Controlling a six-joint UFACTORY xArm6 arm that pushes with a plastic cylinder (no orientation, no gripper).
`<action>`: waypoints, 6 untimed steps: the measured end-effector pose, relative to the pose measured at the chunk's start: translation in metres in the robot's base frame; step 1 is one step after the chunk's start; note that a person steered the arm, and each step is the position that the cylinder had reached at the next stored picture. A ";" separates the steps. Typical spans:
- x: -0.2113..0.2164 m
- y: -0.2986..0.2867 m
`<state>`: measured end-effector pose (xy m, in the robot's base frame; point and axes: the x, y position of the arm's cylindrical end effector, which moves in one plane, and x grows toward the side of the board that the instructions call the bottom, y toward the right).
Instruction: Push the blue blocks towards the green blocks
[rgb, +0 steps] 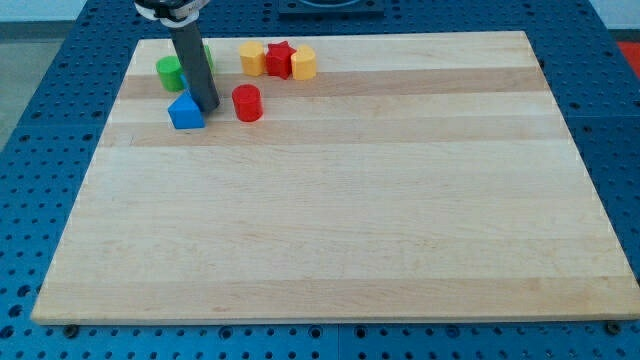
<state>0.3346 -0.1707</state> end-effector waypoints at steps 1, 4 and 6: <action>-0.005 -0.009; 0.043 0.062; 0.103 0.006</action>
